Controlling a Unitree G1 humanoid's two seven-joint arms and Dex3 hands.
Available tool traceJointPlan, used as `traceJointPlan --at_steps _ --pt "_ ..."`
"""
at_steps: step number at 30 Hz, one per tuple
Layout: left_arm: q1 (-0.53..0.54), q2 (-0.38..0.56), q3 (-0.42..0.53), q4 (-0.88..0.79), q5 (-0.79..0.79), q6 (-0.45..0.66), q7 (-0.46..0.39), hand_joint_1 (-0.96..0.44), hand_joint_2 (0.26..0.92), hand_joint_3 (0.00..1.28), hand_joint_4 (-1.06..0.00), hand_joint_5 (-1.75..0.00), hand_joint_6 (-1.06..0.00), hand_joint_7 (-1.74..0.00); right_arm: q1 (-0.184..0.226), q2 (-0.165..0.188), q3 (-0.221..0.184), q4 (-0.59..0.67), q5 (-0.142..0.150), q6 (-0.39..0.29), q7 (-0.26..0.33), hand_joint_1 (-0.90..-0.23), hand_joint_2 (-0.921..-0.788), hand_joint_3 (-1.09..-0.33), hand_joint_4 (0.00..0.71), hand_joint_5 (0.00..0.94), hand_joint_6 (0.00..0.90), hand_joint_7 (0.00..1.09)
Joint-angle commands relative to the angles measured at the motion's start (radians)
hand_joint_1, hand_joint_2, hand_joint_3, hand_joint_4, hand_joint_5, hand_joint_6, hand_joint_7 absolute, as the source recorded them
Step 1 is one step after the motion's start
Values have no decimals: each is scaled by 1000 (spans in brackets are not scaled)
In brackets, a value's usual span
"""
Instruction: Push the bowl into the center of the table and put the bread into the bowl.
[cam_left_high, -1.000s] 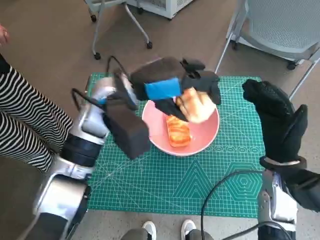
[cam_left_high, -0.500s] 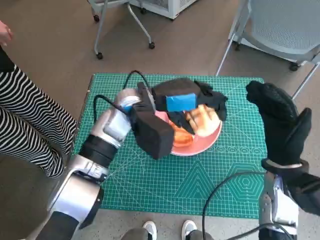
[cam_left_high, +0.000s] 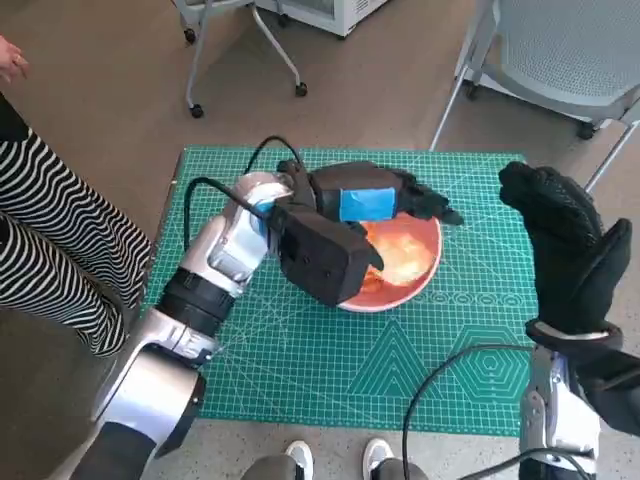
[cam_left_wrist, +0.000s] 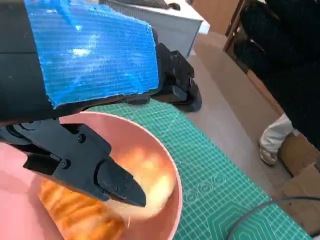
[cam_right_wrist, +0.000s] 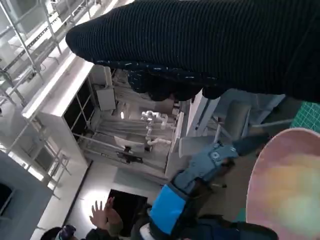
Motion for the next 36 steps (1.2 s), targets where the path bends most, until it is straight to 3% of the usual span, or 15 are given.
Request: traceJointPlan --at_steps 1,6,14,21,26,27,29,32,36 --pt "35 3 54 -1 -99 31 -65 -300 837 5 -35 0 -236 -63 9 0 3 -3 -16 21 -13 -690 -921 -741 185 1 85 534" --pt "46 15 119 11 -194 33 -108 -312 833 2 -6 1 -204 -41 0 -6 1 -1 -14 23 -12 -689 -921 -741 185 1 85 533" --pt "63 30 245 38 -348 29 -163 -459 843 6 1 1 -170 -19 -19 -17 -2 -11 -16 32 -15 -693 -921 -744 185 1 85 533" --pt "102 4 384 14 -542 66 -207 -564 898 35 1 1 -149 -8 -43 -30 -3 -36 -13 55 -19 -693 -921 -749 185 0 86 535" --pt "109 -2 403 6 -570 77 -214 -620 918 70 1 1 -143 -5 -46 -32 -5 -43 -12 64 -19 -695 -921 -751 184 0 85 537" --pt "137 -33 438 -31 -620 90 -180 -622 919 71 1 1 -143 -4 -61 -36 -6 -55 -14 79 -27 -695 -921 -751 184 0 85 538" --pt "189 -93 491 -115 -699 120 -108 -626 920 224 -16 -8 -174 -25 -88 -43 -7 -74 -20 105 -42 -694 -921 -753 186 1 90 542" --pt "249 -149 510 -246 -747 169 -22 -625 921 324 -34 -17 -194 -46 -116 -44 -5 -85 -29 131 -58 -693 -921 -754 192 4 99 548" --pt "312 -197 505 -372 -768 207 60 -636 921 419 -31 -76 -51 -418 -149 -43 1 -90 -41 155 -76 -699 -921 -742 200 7 112 558"
